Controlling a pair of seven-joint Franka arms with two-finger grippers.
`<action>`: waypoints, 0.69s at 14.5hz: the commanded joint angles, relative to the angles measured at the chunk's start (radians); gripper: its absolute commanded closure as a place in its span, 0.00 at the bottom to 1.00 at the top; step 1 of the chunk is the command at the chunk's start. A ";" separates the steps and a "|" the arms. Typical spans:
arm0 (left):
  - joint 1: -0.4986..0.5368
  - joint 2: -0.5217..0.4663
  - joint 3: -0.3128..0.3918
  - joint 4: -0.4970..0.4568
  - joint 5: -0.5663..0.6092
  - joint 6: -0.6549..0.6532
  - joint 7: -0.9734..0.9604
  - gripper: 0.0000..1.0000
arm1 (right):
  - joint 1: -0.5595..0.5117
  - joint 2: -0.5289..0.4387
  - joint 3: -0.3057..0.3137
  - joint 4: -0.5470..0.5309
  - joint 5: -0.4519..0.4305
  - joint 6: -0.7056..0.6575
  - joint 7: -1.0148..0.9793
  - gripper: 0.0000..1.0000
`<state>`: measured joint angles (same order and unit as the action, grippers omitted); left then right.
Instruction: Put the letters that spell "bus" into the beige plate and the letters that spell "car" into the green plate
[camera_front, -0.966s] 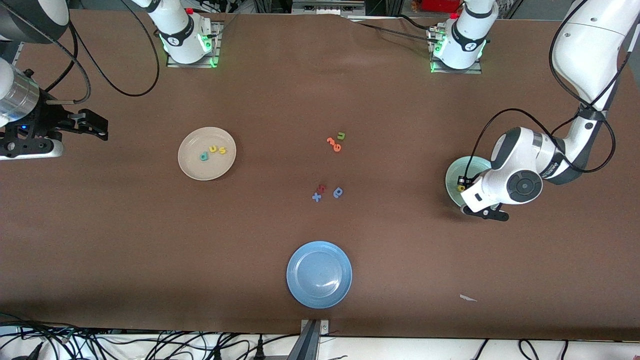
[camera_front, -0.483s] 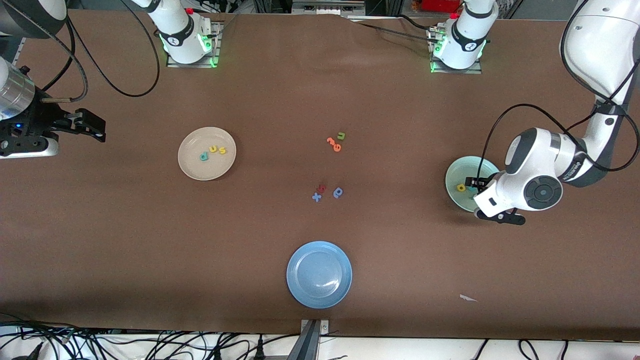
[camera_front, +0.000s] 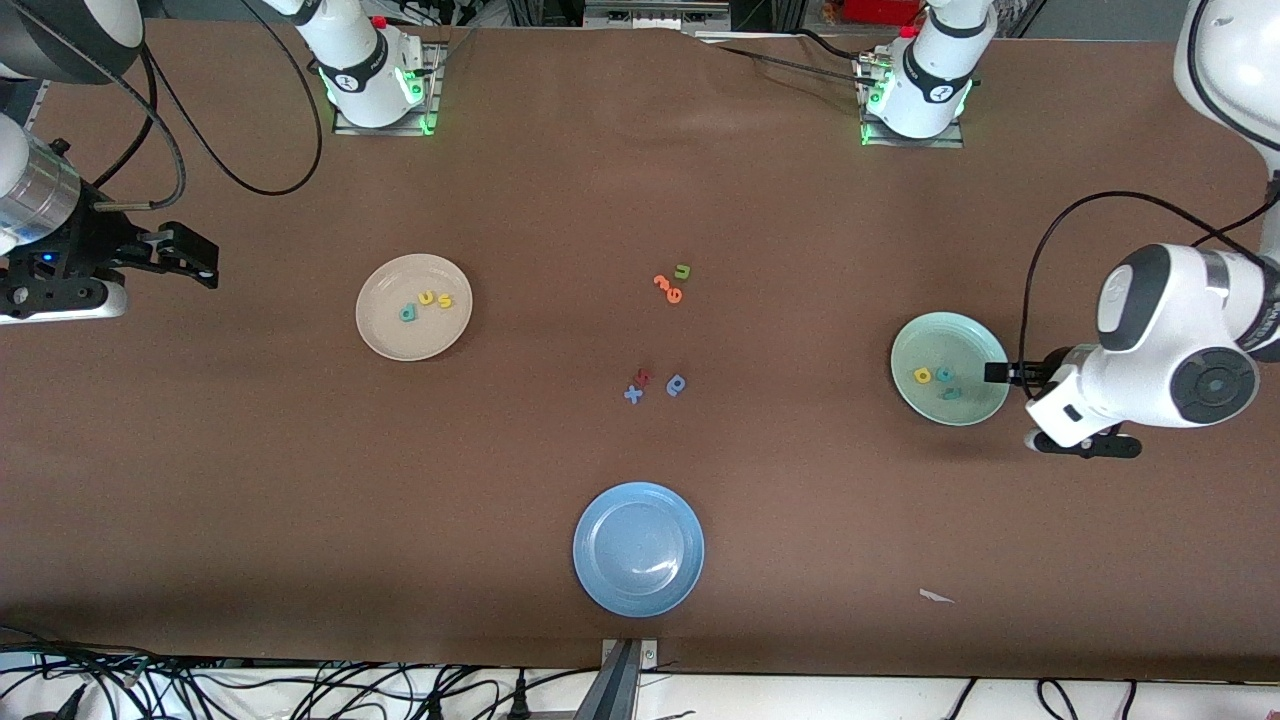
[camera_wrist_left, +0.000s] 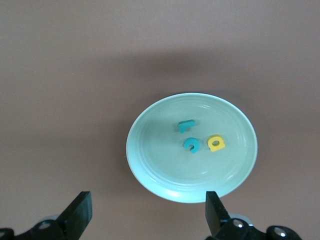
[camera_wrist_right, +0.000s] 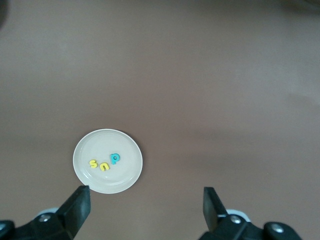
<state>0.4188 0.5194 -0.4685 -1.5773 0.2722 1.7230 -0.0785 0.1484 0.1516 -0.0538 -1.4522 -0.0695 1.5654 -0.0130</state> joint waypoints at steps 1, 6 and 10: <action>-0.154 -0.181 0.171 -0.059 -0.106 -0.020 0.053 0.00 | 0.000 0.011 0.000 0.032 0.016 -0.031 -0.004 0.00; -0.446 -0.383 0.492 -0.049 -0.241 -0.048 0.009 0.00 | 0.007 0.002 0.006 0.032 0.109 -0.076 -0.001 0.00; -0.463 -0.453 0.501 -0.047 -0.243 -0.083 0.032 0.00 | 0.007 0.002 0.005 0.032 0.111 -0.076 0.001 0.00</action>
<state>-0.0205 0.0978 0.0112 -1.5914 0.0580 1.6353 -0.0619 0.1572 0.1495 -0.0480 -1.4481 0.0204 1.5165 -0.0130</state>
